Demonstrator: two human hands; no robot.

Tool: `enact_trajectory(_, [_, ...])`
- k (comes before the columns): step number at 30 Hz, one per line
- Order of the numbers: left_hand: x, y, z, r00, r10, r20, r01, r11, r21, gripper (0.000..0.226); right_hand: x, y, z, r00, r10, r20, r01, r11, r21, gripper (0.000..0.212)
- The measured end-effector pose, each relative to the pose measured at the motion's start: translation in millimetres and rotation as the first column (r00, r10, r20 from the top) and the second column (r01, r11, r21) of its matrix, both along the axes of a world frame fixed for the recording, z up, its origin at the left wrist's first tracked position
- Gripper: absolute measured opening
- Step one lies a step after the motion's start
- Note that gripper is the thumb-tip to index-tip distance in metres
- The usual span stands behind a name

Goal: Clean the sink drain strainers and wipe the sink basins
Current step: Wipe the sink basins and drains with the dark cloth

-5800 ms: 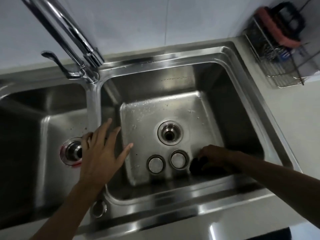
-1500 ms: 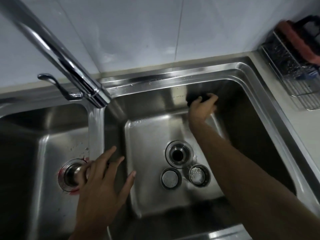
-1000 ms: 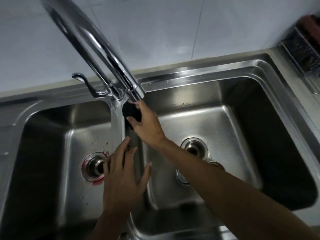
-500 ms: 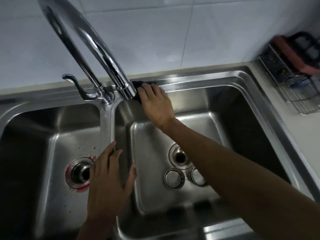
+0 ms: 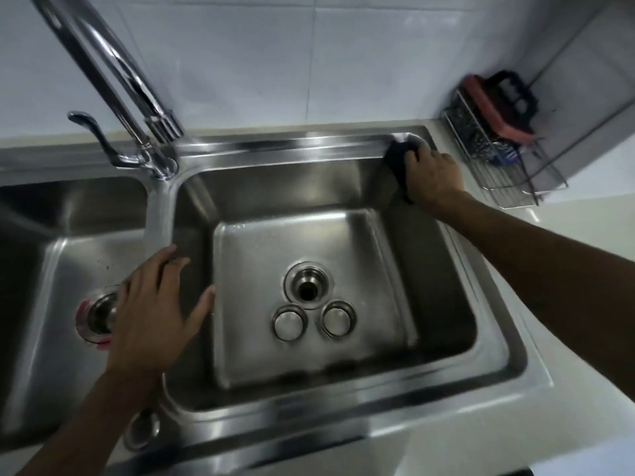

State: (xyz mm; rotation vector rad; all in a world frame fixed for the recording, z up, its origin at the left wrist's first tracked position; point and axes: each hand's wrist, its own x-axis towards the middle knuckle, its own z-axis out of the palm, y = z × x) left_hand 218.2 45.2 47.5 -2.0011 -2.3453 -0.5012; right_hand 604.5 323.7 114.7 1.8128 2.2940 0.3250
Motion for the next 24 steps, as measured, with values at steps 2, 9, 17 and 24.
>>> enact_trajectory(2, [1.8, 1.6, -0.8, 1.000, 0.009, -0.019, -0.009, 1.000, 0.016, 0.070, 11.6, -13.0, 6.4, 0.998, 0.057, 0.041, -0.055, 0.997, -0.053, 0.043])
enact_trajectory(9, [31.2, -17.7, 3.1, 0.987, -0.009, -0.158, 0.018, 0.998, 0.055, 0.066, 44.0, -91.0, 5.6, 0.997, 0.044, -0.065, -0.047, 0.998, -0.047, 0.038])
enact_trajectory(17, [79.8, -75.1, 16.9, 0.994, -0.030, -0.110, 0.030, 1.000, -0.008, 0.062, 104.4, -269.8, 4.7, 0.963, -0.098, -0.251, 0.074, 0.992, -0.100, 0.028])
enact_trajectory(24, [43.5, -98.1, 42.1, 0.997, -0.017, -0.079, 0.012, 0.998, -0.062, 0.060, 16.6, -341.4, 17.5, 0.885, -0.051, -0.462, -0.044, 0.980, -0.192, 0.026])
